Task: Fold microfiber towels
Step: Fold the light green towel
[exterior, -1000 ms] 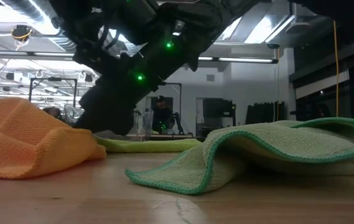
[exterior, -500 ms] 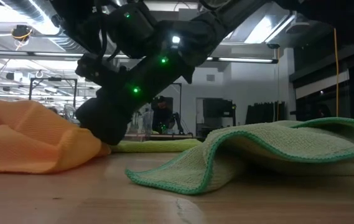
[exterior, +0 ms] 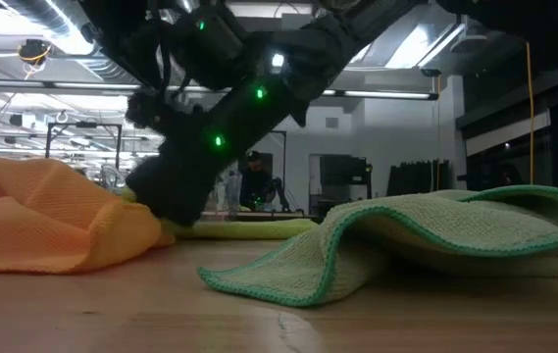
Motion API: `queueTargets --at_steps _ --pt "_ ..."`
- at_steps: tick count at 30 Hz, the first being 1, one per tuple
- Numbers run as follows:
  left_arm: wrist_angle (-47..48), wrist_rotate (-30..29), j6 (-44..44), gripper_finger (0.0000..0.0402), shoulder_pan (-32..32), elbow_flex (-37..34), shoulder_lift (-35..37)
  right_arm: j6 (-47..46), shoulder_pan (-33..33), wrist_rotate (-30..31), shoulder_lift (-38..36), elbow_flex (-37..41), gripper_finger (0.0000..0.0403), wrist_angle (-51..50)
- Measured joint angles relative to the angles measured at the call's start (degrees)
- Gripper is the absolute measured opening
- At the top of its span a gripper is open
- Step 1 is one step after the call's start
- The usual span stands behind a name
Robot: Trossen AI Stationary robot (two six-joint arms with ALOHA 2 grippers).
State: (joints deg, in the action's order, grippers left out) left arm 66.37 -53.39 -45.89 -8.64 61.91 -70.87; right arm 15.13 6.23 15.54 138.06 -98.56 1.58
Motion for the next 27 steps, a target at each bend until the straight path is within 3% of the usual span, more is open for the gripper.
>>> queueTargets --at_steps 10,21,27 --pt "-0.02 0.07 0.00 0.0126 0.00 -0.02 -0.02 -1.60 1.71 15.08 -8.06 -0.05 0.0004 -10.69" --pt "-0.42 0.17 0.00 0.0126 0.00 -0.02 -0.04 -24.31 2.43 38.07 -9.53 -0.02 0.0002 -37.51" --pt "-0.44 0.15 -0.02 0.0126 0.00 -0.02 -0.04 -43.53 3.41 40.98 -9.53 0.35 0.0002 -57.58"
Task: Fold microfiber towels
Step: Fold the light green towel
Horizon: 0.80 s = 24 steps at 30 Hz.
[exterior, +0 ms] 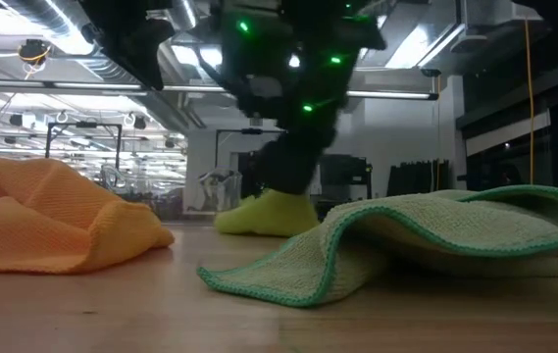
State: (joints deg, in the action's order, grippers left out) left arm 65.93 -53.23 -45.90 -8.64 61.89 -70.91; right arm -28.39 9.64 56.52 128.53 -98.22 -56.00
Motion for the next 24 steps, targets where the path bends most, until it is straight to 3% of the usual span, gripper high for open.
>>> queueTargets --at_steps 7,16,24 --pt "-0.02 -0.02 -0.01 0.0126 0.02 0.00 0.00 -15.96 0.42 0.07 0.00 5.87 0.0002 -9.96" --pt "-0.11 -0.02 -0.01 0.0126 0.00 0.00 0.00 -22.40 0.26 -0.58 -0.05 13.86 0.0002 -11.22" --pt "-0.13 -0.04 -0.02 0.0126 0.02 0.00 0.00 -31.92 0.23 3.79 -0.04 14.93 0.0002 -22.26"
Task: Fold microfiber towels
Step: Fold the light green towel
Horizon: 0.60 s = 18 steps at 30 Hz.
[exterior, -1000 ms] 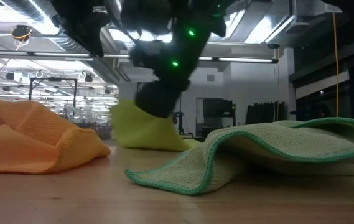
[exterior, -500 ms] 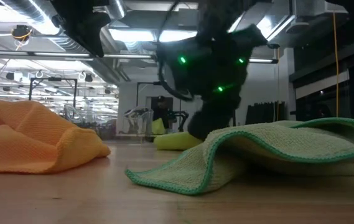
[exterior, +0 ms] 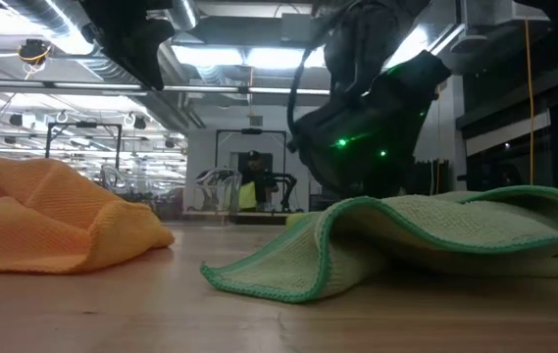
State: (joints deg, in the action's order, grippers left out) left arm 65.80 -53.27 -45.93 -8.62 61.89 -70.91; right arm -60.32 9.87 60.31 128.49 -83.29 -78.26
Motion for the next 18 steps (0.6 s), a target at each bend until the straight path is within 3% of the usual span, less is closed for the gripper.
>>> queueTargets --at_steps 6,11,18 --pt "-0.08 0.00 0.00 0.0126 0.00 0.00 0.00 -4.40 -1.24 2.50 0.02 0.20 0.0018 -2.46" --pt "-0.69 0.26 0.00 0.0126 -0.02 0.00 0.02 -2.72 -3.64 -0.99 0.02 0.20 0.0067 -2.34" --pt "-0.81 0.33 0.00 0.0126 -0.01 0.00 0.02 3.92 -6.73 -1.44 0.04 0.20 0.0131 -2.40"
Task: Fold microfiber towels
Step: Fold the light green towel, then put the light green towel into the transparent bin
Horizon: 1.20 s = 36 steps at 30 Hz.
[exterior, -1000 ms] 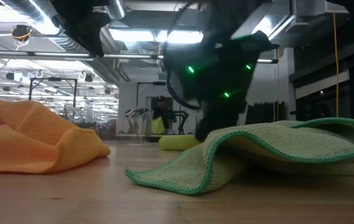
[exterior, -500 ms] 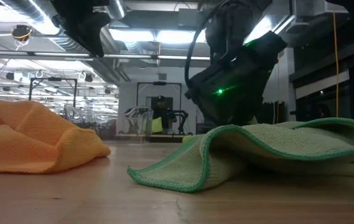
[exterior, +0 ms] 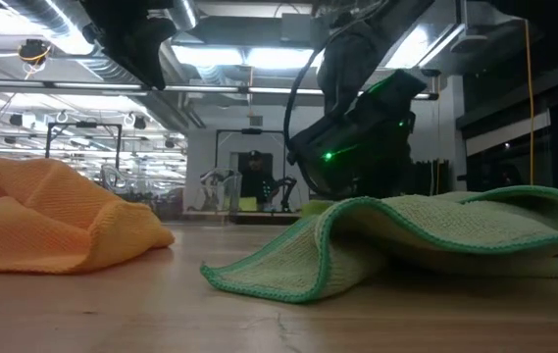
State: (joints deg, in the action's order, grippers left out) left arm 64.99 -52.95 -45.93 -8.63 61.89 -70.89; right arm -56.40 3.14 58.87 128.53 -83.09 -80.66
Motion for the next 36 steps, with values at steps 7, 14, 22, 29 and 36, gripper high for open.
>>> queueTargets --at_steps 7,14,22,29,36 --pt "0.00 0.07 0.00 0.0126 -0.01 0.00 0.00 11.42 -0.50 -6.34 -4.83 0.00 0.0165 0.15" --pt "-0.02 0.11 0.00 0.0126 0.00 0.00 0.00 19.47 0.73 -10.50 -16.90 0.00 0.0169 0.42" --pt "-0.07 0.11 0.00 0.0126 -0.01 0.00 0.00 31.24 1.95 -25.35 -29.36 0.00 0.0170 1.37" --pt "-0.33 0.11 0.00 0.0126 -0.02 0.00 0.00 43.80 4.11 -41.89 -33.51 2.38 0.0170 17.56" --pt "-1.18 0.57 0.00 0.0126 0.01 0.00 0.00 50.92 6.58 -40.97 -33.00 14.59 0.0170 50.00"
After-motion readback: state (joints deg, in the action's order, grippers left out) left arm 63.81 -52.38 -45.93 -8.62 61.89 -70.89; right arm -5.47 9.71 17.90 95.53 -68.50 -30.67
